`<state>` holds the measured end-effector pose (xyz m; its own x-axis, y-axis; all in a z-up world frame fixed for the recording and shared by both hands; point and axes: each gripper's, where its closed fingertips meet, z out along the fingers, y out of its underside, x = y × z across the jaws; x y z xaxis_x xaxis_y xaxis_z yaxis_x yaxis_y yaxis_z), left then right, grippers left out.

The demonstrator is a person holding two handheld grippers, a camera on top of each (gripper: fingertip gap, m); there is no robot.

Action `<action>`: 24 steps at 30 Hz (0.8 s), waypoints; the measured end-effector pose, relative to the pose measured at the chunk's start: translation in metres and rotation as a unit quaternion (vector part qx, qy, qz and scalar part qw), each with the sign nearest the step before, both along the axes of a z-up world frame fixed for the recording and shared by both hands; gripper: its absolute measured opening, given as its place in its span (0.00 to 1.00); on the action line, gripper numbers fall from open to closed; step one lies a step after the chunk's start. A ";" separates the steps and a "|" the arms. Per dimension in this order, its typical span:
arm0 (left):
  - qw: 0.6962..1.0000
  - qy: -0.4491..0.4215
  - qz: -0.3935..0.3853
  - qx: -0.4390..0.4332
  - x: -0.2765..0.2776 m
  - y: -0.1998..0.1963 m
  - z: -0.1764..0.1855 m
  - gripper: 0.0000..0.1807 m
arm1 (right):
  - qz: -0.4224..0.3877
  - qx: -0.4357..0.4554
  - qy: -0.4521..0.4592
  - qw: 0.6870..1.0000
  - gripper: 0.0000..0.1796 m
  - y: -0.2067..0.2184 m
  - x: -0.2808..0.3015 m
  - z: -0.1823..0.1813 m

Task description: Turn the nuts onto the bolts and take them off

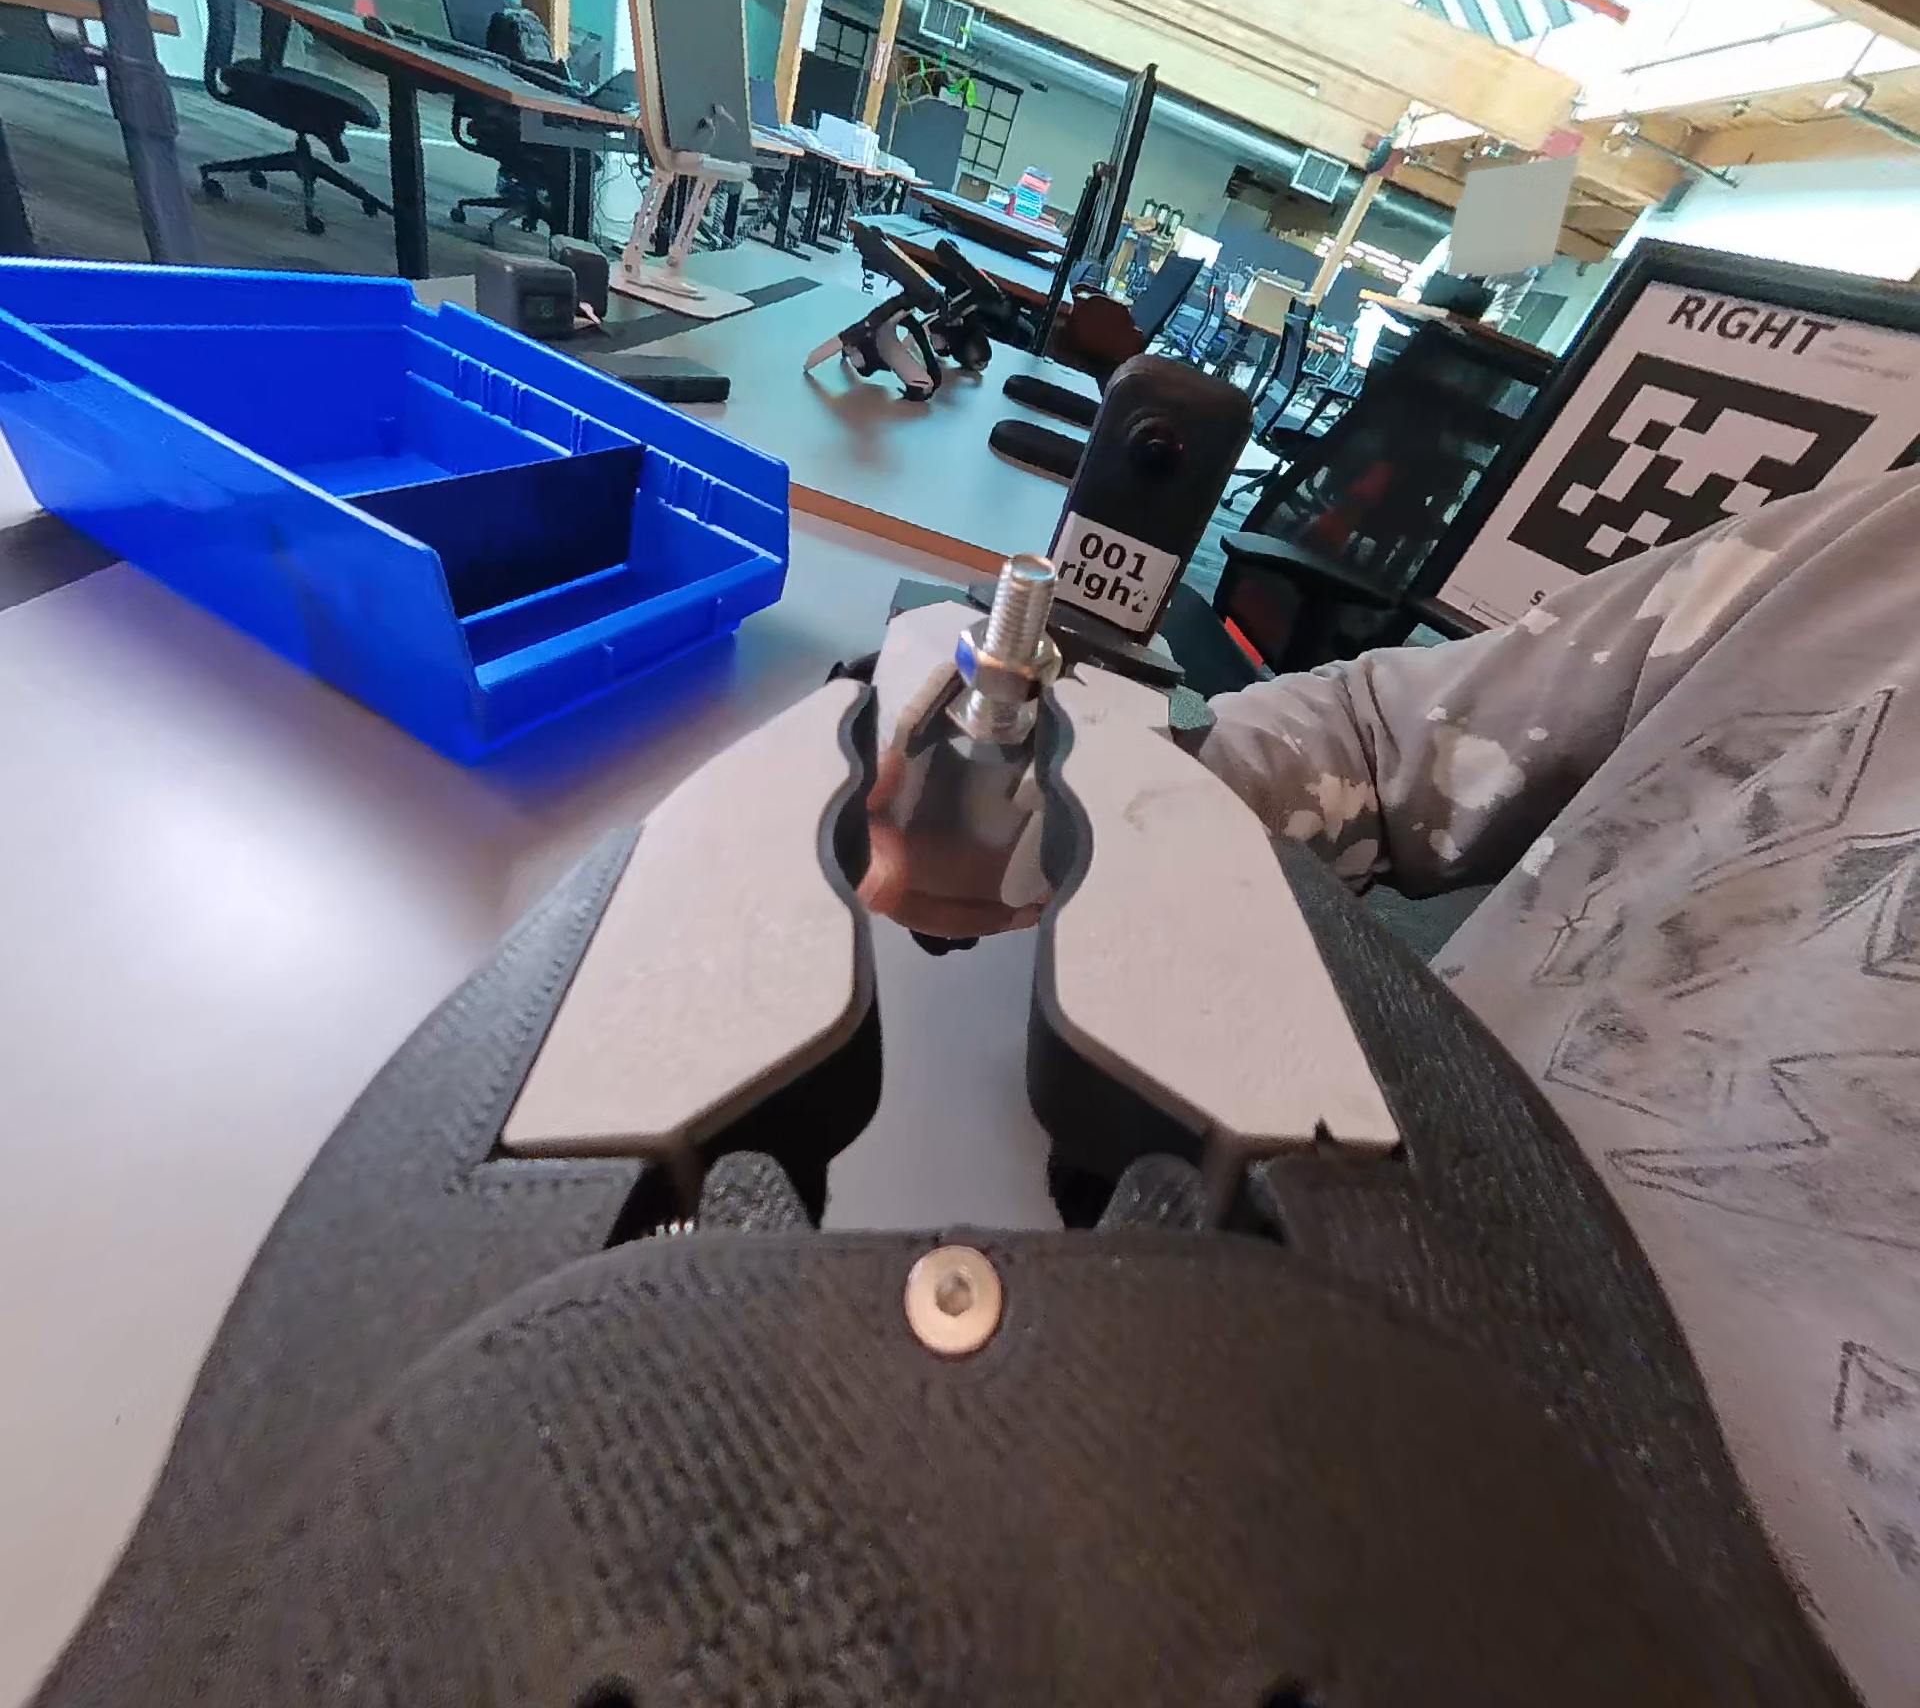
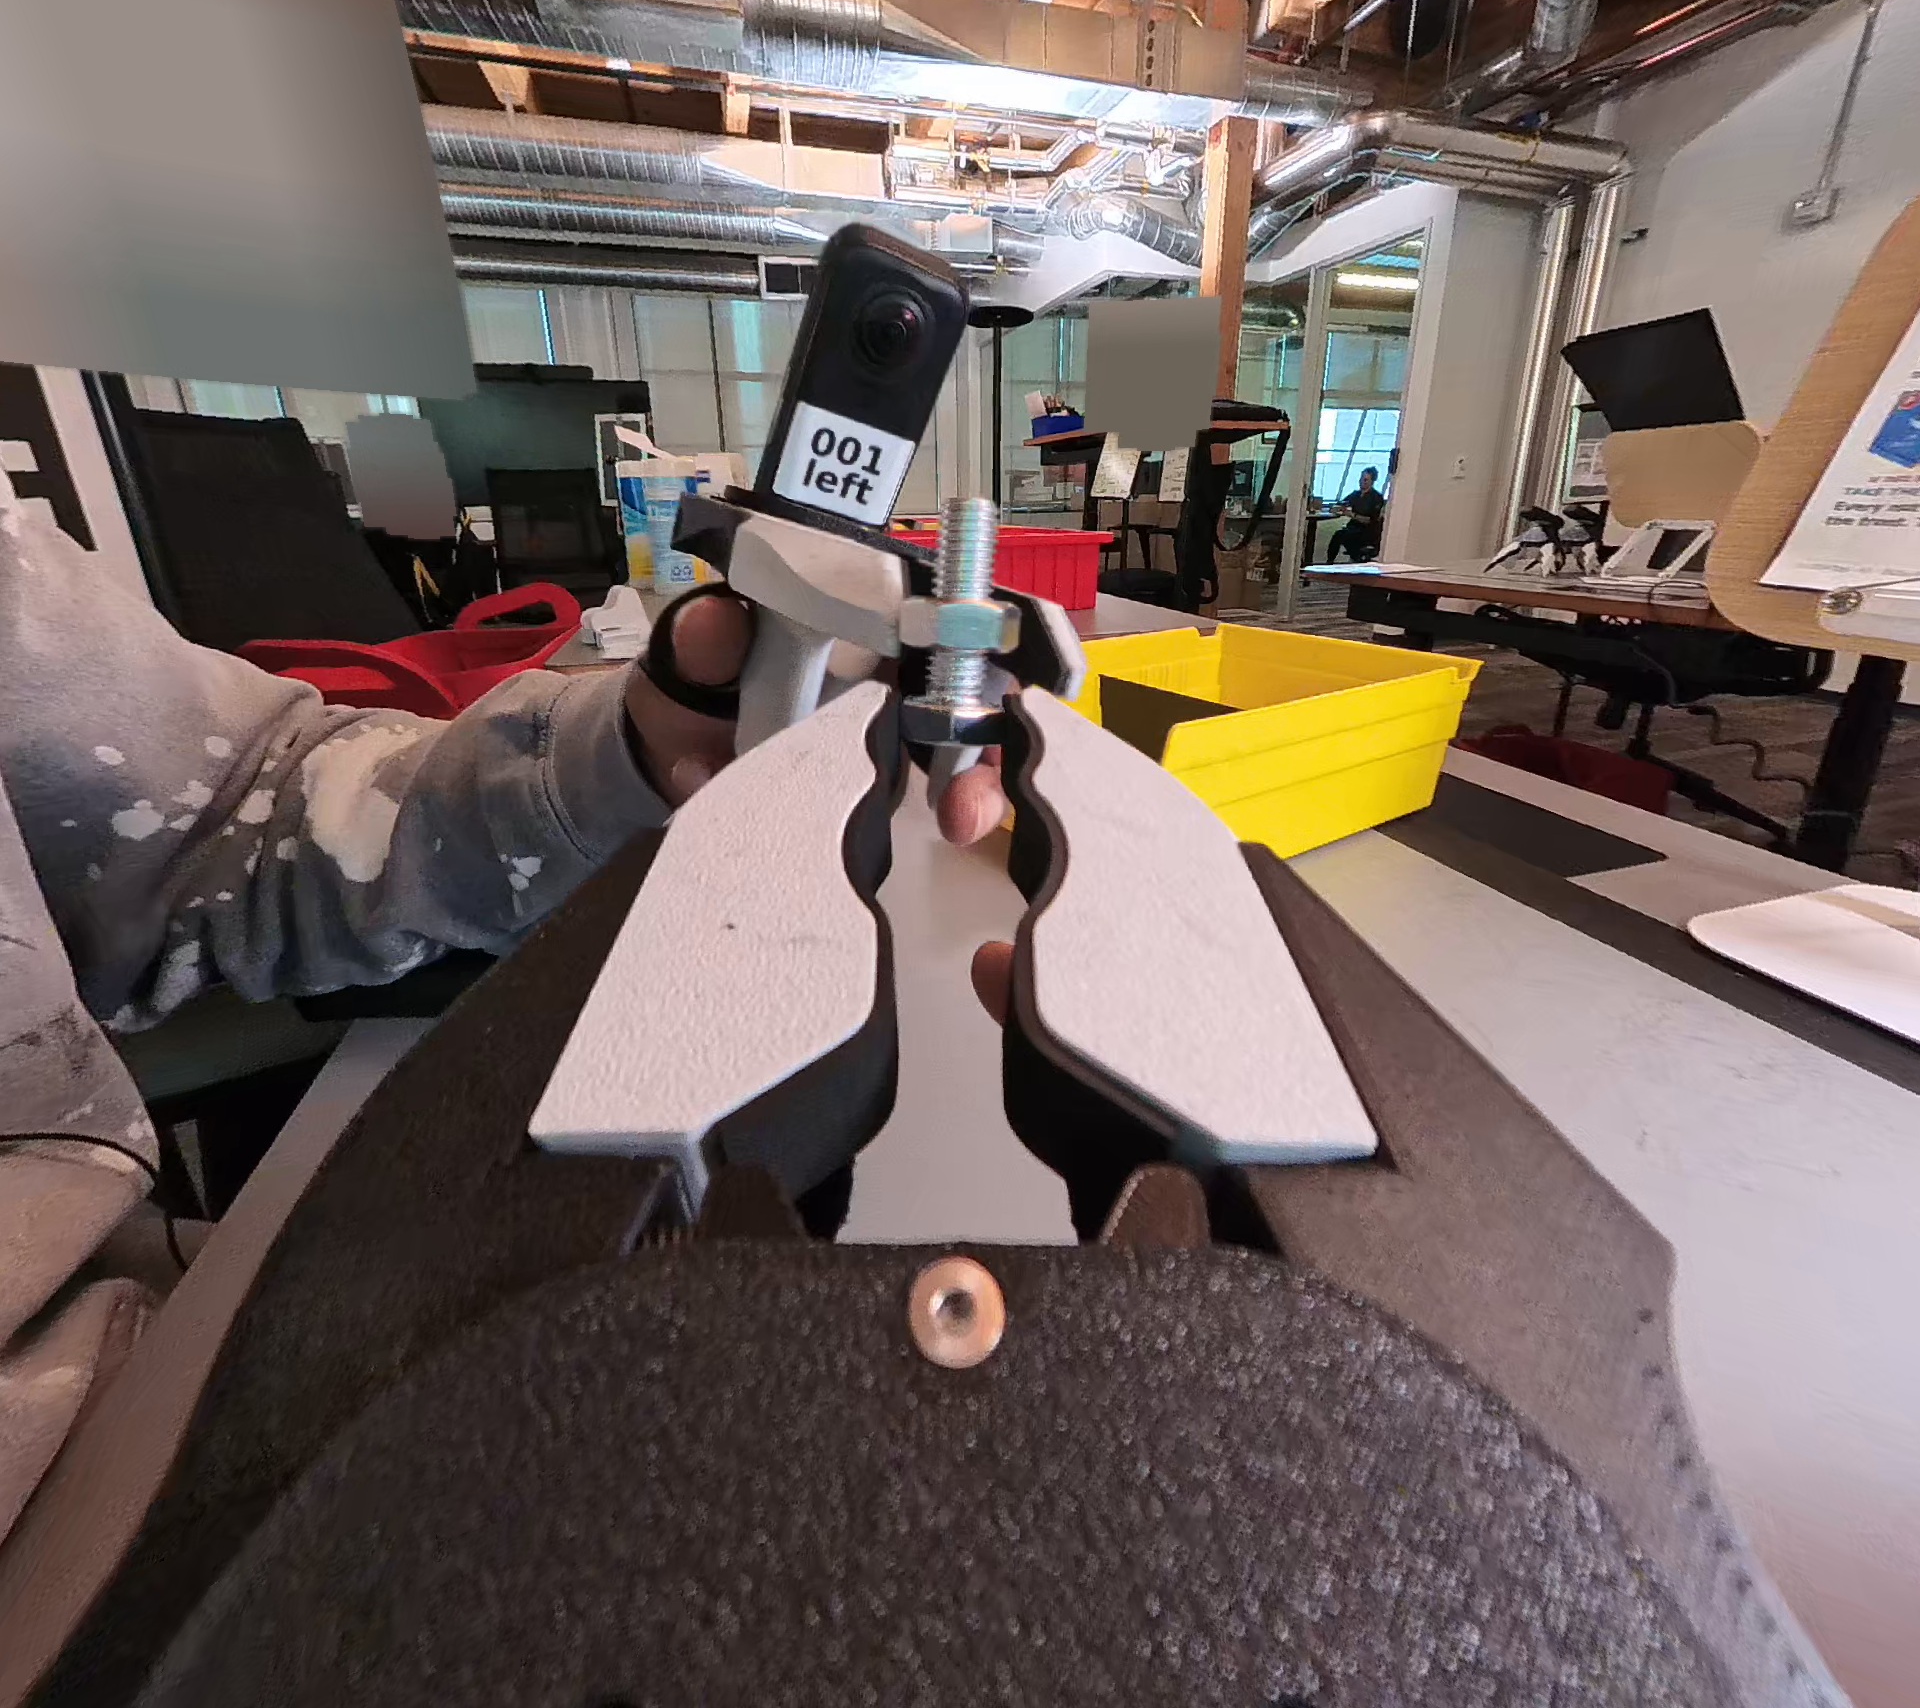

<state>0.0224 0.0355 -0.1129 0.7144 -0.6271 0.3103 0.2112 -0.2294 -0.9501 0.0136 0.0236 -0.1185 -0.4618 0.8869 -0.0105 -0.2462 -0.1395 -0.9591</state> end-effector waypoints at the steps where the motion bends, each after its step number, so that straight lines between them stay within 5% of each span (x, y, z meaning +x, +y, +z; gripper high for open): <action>1: 1.000 -0.004 0.014 -0.013 -0.005 0.002 -0.002 0.10 | 0.005 -0.004 0.006 1.000 0.10 0.001 0.002 0.002; 3: 0.997 0.028 0.070 -0.025 -0.024 0.011 -0.013 0.04 | 0.013 -0.009 0.015 1.000 0.10 0.001 0.005 0.007; 13: 1.000 0.006 0.003 0.003 0.002 0.001 0.000 0.17 | -0.007 0.005 -0.004 1.000 0.10 0.001 -0.001 0.000; 15: 0.999 0.008 0.050 -0.016 -0.014 0.007 -0.002 0.03 | 0.001 -0.006 0.005 1.000 0.10 0.005 0.002 0.003; 24: 1.000 0.008 0.000 0.009 0.003 -0.002 0.004 0.17 | -0.006 0.009 -0.008 1.000 0.10 0.001 -0.002 -0.001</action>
<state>0.0255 0.0333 -0.1093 0.7189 -0.6330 0.2872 0.1953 -0.2126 -0.9574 0.0115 0.0245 -0.1198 -0.4505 0.8928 -0.0010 -0.2334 -0.1189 -0.9651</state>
